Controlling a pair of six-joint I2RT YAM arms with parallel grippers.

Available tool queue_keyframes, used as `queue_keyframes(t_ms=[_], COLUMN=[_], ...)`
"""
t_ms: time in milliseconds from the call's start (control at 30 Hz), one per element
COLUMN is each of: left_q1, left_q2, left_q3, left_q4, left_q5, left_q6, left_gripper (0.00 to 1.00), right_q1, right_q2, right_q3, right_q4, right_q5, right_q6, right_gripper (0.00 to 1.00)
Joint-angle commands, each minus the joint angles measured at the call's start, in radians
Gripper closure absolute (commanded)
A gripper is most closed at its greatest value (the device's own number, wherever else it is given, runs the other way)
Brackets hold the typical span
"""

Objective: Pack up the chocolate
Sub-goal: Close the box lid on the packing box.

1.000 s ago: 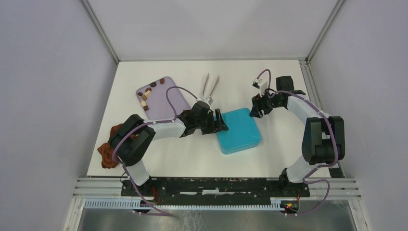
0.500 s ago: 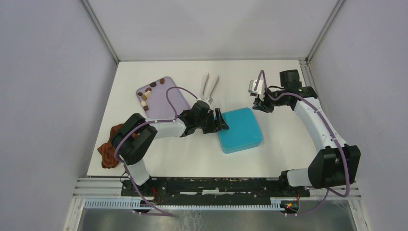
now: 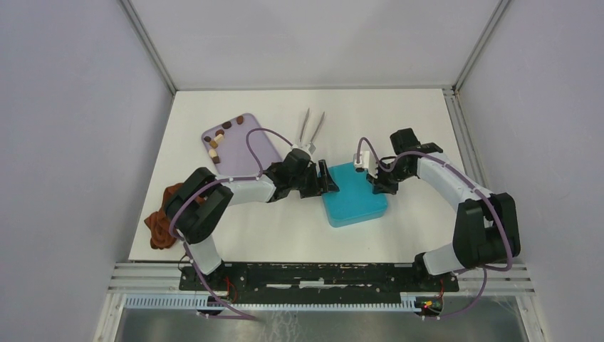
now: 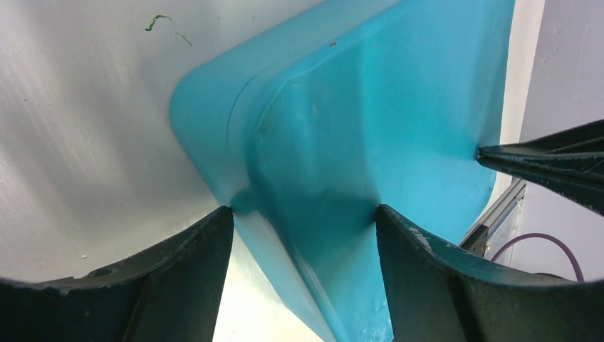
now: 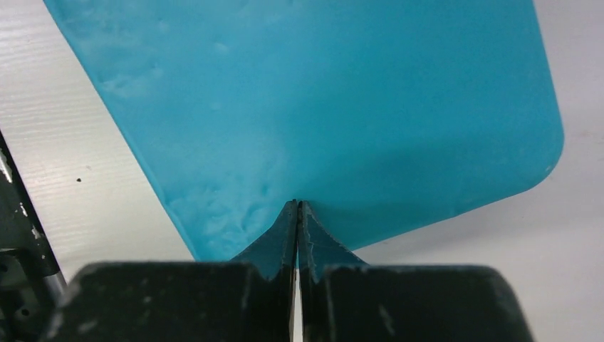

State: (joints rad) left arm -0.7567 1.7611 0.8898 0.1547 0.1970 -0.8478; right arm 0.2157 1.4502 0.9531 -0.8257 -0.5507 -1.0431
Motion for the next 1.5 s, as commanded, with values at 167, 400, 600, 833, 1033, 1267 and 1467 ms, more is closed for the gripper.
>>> queue_keyframes(t_ms=[167,400,600,833,1033,1267,1467], left_q1=[0.003,0.003,0.004,0.004,0.003,-0.012,-0.01], left_q2=[0.044,0.046,0.039,0.017,-0.019,-0.145,-0.347], left_q3=[-0.033,-0.019,-0.018,-0.015,0.005,0.06,0.064], left_q4=[-0.207,-0.213,-0.216,-0.216,-0.237,-0.265,-0.375], left_q5=[-0.079,-0.074,-0.071,-0.065,-0.07,-0.089,-0.287], left_q6=[0.067,0.073,0.075,0.073,0.091,0.121,0.163], left_gripper=[0.23,0.23,0.23,0.23,0.23,0.23,0.35], right_q1=[-0.009,0.005,0.015,0.015,0.014,-0.007,-0.142], right_q2=[0.083,0.197,0.264,0.35,0.23,0.064,-0.05], right_q3=[0.314,0.45,0.285,0.284,0.396,0.284,0.155], right_q4=[-0.038,-0.025,0.07,0.095,0.033,0.168,0.035], right_q5=[0.055,0.045,0.144,0.212,0.057,0.024,-0.205], right_q6=[0.077,0.158,0.193,0.219,0.203,0.315,0.152], right_gripper=[0.94,0.94,0.94,0.94,0.91,0.66,0.79])
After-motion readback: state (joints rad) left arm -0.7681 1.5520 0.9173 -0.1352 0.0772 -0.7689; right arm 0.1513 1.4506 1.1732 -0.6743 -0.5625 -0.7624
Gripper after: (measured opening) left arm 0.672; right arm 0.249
